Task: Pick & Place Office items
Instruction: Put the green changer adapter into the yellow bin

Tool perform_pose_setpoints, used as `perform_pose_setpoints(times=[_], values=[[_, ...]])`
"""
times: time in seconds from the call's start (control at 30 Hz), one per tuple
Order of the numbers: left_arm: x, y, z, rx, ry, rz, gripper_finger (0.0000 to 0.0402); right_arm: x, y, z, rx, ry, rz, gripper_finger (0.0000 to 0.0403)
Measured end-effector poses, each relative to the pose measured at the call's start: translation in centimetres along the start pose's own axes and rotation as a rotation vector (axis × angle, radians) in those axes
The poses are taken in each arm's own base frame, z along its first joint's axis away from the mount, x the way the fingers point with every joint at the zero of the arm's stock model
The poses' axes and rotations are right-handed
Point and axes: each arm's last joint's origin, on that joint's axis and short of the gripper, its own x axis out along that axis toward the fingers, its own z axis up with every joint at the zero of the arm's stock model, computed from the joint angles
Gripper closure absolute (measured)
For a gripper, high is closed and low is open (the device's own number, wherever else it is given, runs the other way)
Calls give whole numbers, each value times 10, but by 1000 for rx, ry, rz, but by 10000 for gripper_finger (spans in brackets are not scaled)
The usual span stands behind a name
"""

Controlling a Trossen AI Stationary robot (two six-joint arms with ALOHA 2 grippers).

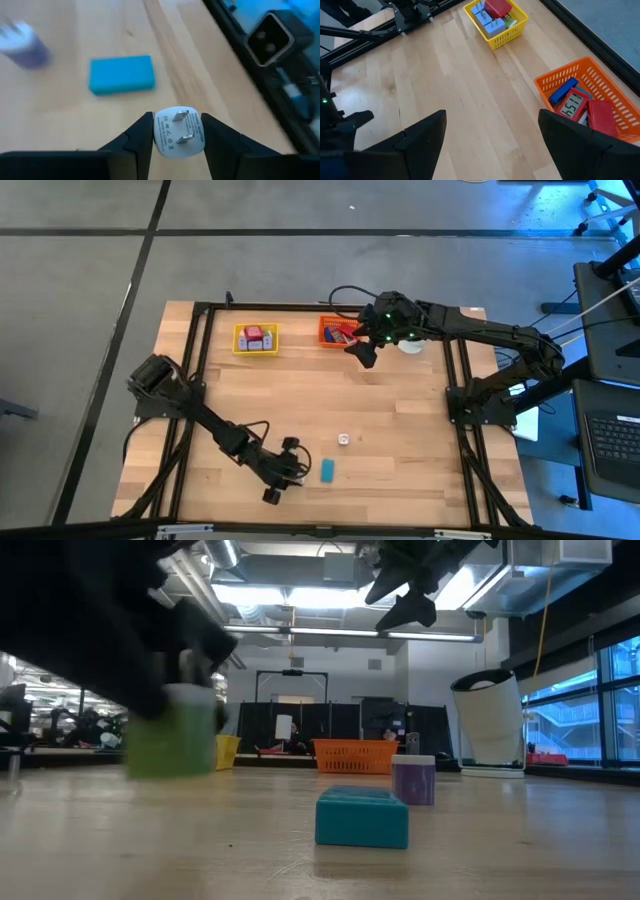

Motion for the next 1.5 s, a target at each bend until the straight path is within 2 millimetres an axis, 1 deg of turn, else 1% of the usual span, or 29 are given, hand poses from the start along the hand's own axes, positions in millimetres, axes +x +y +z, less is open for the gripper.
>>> perform_pose_setpoints(times=[0.17,0.33,0.5,0.67,0.77,0.83,1.0,1.13,1.2,1.3,1.5], values=[[-15,12,18,94,-71,101,266,0,0,0,0,1,3,85],[-34,36,35,164,-99,267,265,0,0,0,-46,0,2,86],[-54,71,48,189,-76,456,264,0,-4,1,-98,-4,-13,86],[-69,111,57,126,-73,597,264,-1,-10,3,-171,-18,-103,86],[-75,135,62,71,-97,659,264,-2,-15,4,-244,-24,-189,86],[-78,149,67,10,-158,704,263,-3,-19,5,-307,-23,-262,86],[-92,185,83,-207,-389,833,263,-6,-32,9,-444,-13,-447,86],[-107,213,90,-435,-602,938,263,-8,-41,12,-479,-8,-512,86],[-113,225,88,-539,-662,966,263,-9,-45,12,-485,-5,-512,86],[-117,239,84,-647,-700,983,263,-10,-50,13,-475,-3,-525,86],[-120,255,71,-772,-671,1020,263,-11,-55,14,-460,-2,-537,85]])
